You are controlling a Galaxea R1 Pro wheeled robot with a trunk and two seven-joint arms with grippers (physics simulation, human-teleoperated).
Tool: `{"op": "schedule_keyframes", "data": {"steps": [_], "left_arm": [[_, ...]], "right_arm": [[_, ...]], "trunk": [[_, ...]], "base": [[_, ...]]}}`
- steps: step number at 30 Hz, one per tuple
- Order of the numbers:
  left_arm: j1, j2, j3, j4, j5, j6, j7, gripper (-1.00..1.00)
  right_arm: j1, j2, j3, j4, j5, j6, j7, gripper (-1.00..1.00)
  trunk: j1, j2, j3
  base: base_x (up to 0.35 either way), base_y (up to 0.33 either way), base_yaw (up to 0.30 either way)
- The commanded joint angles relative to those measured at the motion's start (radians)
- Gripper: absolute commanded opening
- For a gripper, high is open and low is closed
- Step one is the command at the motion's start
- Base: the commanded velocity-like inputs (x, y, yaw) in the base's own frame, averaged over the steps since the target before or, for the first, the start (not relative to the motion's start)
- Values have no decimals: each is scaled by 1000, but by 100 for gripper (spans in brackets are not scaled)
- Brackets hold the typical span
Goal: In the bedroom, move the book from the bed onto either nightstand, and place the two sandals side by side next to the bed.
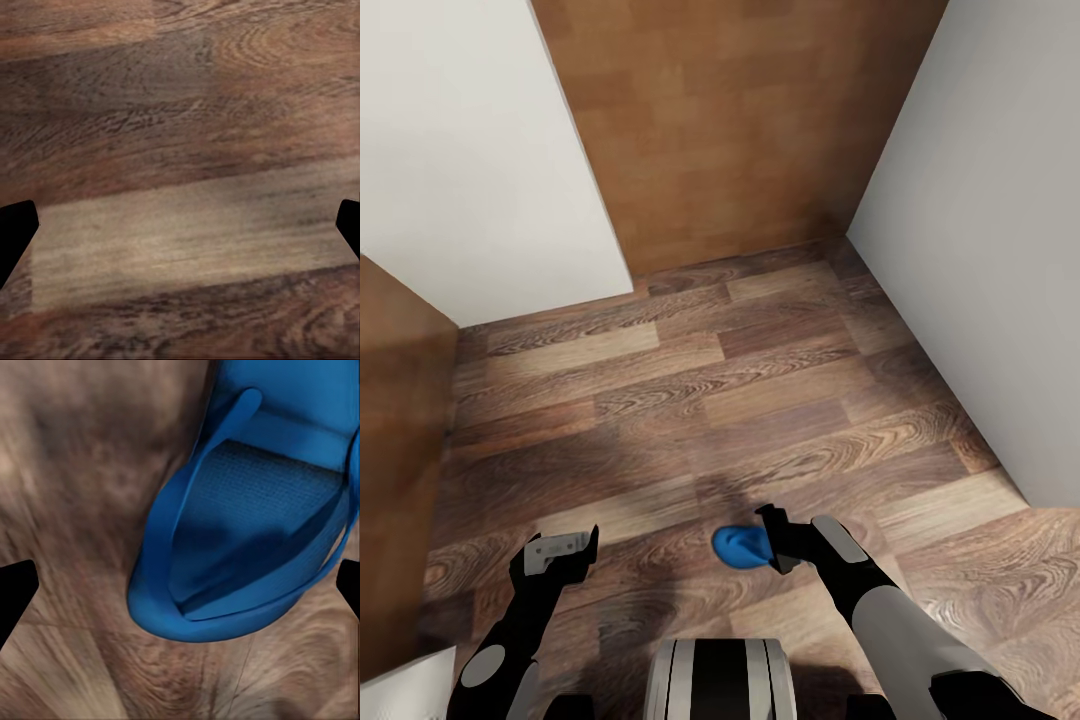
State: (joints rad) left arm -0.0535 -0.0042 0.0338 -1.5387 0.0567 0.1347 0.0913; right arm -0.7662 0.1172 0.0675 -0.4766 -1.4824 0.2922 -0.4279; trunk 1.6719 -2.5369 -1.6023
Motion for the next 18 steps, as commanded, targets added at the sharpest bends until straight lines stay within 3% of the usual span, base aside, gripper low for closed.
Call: {"op": "schedule_keyframes", "data": {"steps": [1,18], "left_arm": [[0,0,0,-1,6,5,2,100],[0,0,1,-1,8,5,2,100]], "right_arm": [[0,-1,4,-2,-4,1,-6,100],[-1,-1,5,0,-4,0,-6,100]], "trunk": [[0,0,-1],[0,0,-1]], "base": [[-62,34,0],[-6,19,0]]}}
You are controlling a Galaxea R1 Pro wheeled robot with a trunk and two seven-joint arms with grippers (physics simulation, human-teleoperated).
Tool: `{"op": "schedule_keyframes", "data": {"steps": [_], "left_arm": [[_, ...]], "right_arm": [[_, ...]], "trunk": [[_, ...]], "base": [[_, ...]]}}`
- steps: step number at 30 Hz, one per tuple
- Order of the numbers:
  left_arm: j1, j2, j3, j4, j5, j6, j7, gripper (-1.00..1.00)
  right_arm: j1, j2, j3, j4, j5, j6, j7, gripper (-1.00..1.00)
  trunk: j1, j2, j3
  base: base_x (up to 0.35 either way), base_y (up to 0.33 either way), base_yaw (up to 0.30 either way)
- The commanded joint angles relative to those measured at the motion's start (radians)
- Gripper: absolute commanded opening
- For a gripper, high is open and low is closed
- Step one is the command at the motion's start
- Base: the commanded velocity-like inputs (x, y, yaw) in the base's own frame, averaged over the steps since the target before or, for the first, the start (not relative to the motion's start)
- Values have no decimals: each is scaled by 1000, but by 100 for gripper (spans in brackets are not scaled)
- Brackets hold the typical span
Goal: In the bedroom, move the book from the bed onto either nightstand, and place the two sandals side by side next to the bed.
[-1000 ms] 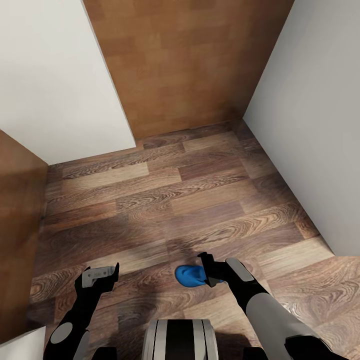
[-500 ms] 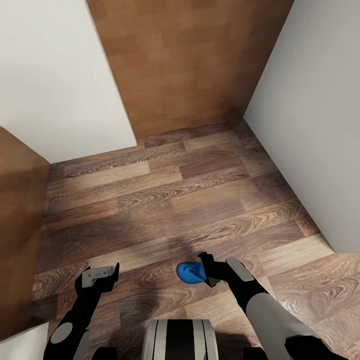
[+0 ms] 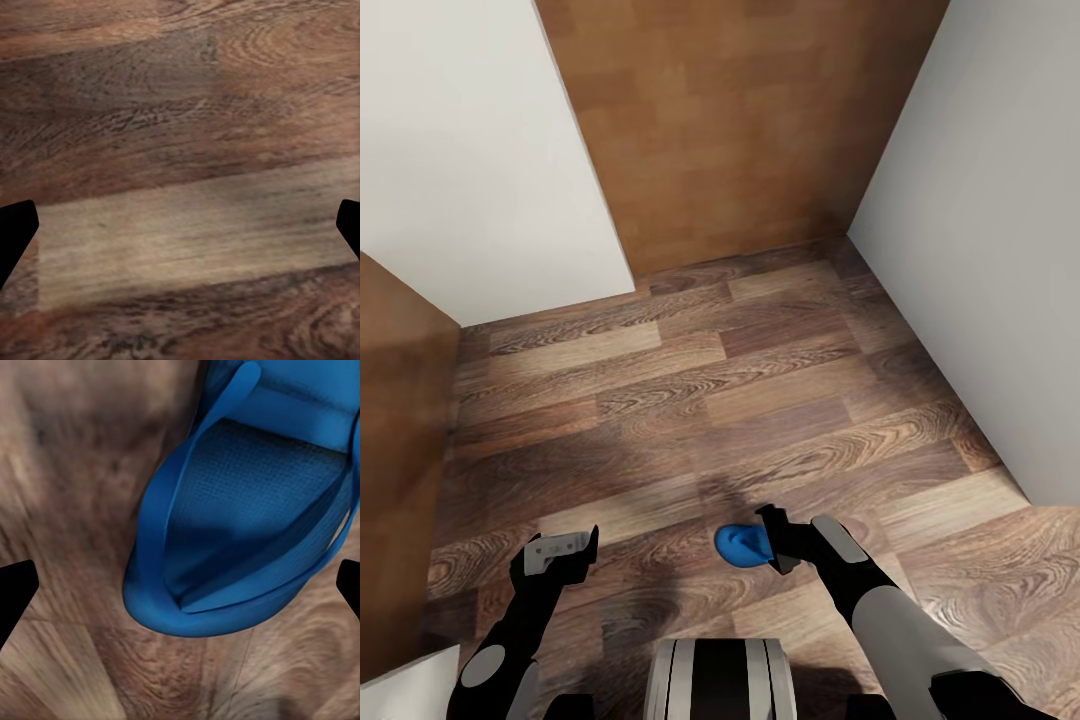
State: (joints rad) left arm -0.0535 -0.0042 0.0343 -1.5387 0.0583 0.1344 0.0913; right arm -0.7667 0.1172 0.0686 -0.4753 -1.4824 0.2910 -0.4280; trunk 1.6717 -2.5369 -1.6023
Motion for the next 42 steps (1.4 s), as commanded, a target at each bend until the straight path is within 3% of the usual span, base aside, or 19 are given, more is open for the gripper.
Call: {"op": "schedule_keyframes", "data": {"steps": [1,29,42], "left_arm": [[0,0,0,-1,6,5,2,100],[0,0,-1,-1,6,5,2,100],[0,-1,-1,9,5,6,2,100]], "right_arm": [[0,-1,3,-2,-4,1,-6,100],[0,-1,3,-2,-4,1,-6,100],[1,-1,3,-2,-4,1,-6,100]], "trunk": [[0,0,-1],[0,0,-1],[5,-3,-43]], "base": [[0,30,0],[0,35,0],[0,0,0]]}}
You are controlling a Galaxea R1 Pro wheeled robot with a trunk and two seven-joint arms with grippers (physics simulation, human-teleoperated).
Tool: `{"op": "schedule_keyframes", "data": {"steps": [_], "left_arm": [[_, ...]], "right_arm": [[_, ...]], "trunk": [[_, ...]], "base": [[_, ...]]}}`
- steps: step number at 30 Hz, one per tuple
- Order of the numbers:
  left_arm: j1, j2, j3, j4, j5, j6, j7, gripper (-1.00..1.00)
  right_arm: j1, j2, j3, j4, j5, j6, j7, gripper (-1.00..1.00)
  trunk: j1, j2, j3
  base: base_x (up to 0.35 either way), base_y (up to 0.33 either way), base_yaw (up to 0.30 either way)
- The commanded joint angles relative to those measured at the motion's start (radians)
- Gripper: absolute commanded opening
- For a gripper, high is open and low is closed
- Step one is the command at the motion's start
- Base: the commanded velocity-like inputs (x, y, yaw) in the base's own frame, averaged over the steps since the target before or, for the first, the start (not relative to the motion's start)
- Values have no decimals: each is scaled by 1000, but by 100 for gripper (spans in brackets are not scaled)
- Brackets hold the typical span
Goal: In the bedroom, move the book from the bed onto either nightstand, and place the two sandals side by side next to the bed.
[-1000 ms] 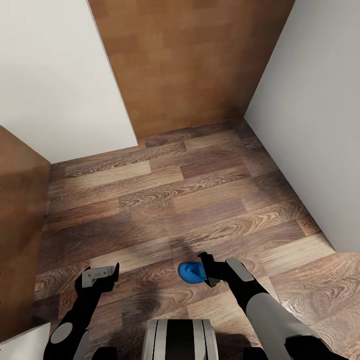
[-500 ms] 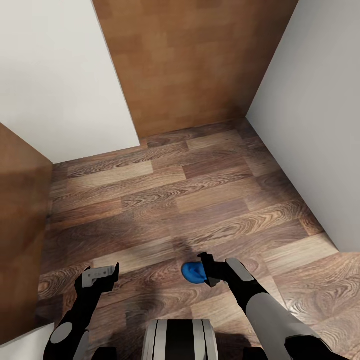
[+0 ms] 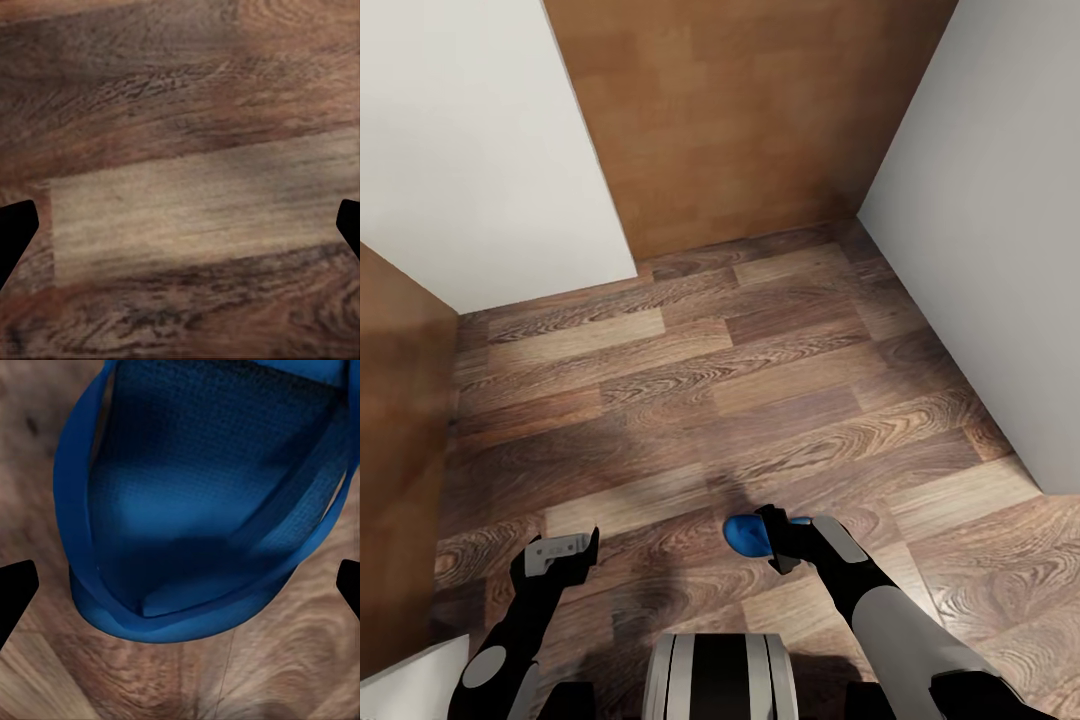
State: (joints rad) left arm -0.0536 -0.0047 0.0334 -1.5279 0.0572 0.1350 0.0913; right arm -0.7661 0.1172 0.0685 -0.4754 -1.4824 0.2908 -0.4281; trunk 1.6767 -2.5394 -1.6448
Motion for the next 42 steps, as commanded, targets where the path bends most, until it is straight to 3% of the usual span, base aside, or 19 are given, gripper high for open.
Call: {"op": "schedule_keyframes", "data": {"steps": [1,12,16,42], "left_arm": [[0,0,0,0,6,5,2,100],[0,0,0,2,6,5,2,100],[0,0,0,2,6,5,2,100],[0,0,0,2,6,5,2,100]], "right_arm": [[0,-1,4,-2,-4,1,-6,100],[0,-1,4,-2,-4,1,-6,100],[-1,-1,4,-2,-4,1,-6,100],[0,-1,4,-2,-4,1,-6,100]], "trunk": [[0,0,-1],[0,0,-1],[2,-1,-16],[2,-1,-16]], "base": [[0,0,0],[0,0,0],[0,0,0],[0,0,0]]}}
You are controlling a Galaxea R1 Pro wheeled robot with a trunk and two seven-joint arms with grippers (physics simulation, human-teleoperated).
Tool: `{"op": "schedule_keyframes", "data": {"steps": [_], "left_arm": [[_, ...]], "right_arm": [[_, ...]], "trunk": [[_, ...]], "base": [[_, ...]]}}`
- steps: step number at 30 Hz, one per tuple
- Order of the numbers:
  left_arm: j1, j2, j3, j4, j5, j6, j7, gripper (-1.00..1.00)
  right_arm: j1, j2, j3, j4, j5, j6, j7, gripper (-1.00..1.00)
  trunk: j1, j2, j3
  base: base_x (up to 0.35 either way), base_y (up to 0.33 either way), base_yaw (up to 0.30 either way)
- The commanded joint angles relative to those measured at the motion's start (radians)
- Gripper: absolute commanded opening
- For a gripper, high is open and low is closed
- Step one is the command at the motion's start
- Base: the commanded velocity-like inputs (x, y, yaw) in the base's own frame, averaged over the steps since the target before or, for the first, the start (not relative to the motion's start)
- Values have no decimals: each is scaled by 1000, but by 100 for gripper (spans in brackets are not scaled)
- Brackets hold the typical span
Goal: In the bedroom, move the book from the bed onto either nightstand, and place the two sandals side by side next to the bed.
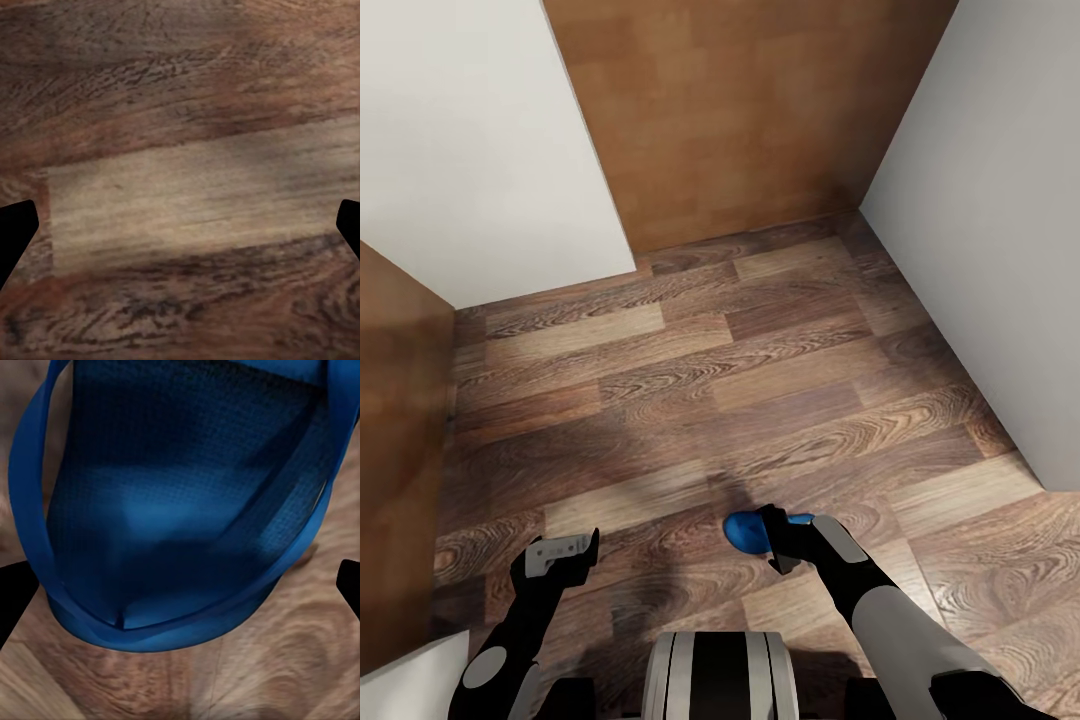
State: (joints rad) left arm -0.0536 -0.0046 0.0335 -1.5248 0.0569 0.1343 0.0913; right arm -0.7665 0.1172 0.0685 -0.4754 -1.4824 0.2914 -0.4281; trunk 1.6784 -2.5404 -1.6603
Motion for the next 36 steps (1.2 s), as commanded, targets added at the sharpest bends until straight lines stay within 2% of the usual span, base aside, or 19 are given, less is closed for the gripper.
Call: {"op": "schedule_keyframes", "data": {"steps": [1,11,36], "left_arm": [[0,0,0,-2,6,5,2,100],[0,-1,0,-2,6,5,2,100],[0,-1,0,-2,6,5,2,100]], "right_arm": [[0,-1,4,-2,-4,1,-6,100],[0,-1,4,-2,-4,1,-6,100],[0,-1,4,11,-6,1,-14,100]], "trunk": [[0,0,-1],[0,0,-1],[0,0,-1]], "base": [[8,0,0],[94,43,0],[2,1,0]]}}
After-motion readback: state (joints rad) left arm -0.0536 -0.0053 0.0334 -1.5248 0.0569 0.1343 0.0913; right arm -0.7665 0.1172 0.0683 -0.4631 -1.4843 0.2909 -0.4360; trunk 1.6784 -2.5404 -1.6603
